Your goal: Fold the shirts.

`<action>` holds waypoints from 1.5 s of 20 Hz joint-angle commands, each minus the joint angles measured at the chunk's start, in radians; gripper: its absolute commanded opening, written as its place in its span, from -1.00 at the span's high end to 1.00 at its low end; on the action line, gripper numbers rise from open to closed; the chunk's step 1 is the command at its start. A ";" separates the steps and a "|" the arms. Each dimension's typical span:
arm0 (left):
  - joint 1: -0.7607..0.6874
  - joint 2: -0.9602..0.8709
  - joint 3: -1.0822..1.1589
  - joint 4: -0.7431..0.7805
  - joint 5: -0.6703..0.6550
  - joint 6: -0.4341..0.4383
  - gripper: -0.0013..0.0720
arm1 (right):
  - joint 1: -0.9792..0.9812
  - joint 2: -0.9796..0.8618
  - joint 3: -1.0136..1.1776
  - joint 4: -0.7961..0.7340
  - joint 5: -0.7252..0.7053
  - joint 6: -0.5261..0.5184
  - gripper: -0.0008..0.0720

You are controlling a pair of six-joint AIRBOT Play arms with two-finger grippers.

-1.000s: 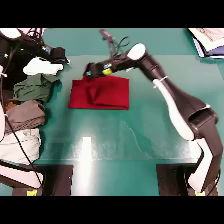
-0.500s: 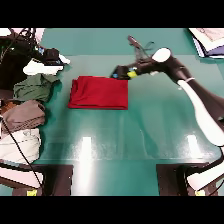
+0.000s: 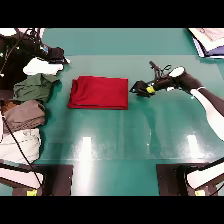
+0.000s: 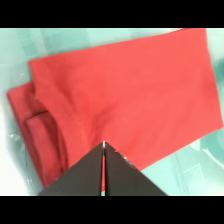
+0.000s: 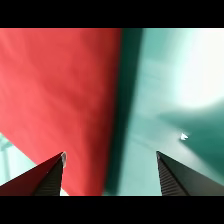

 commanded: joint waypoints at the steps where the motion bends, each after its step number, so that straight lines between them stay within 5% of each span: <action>1: -0.025 0.000 0.000 0.002 0.017 0.003 0.91 | 0.057 -0.104 0.063 0.127 -0.014 -0.024 -0.75; 4: -0.028 0.000 0.000 0.002 0.013 0.003 0.91 | 0.137 -0.200 0.160 0.198 -0.035 -0.033 -0.68; 6: -0.028 0.000 0.000 0.002 0.003 0.003 0.91 | 0.180 -0.235 0.209 0.205 -0.084 -0.050 -0.37; 9: -0.028 0.000 0.000 0.005 -0.030 0.013 0.91 | 0.213 -0.240 0.248 0.202 -0.145 -0.122 0.93; 12: -0.028 0.000 0.000 0.004 -0.040 0.021 0.91 | 0.188 -0.199 0.262 0.135 -0.146 -0.061 0.94; 20: -0.028 0.000 0.000 0.004 -0.040 0.026 0.91 | -0.134 0.161 0.261 -0.503 -0.013 0.250 0.94; 30: -0.029 0.000 0.000 0.001 -0.039 -0.002 0.91 | -0.901 0.627 -0.261 -0.550 -0.135 0.311 0.94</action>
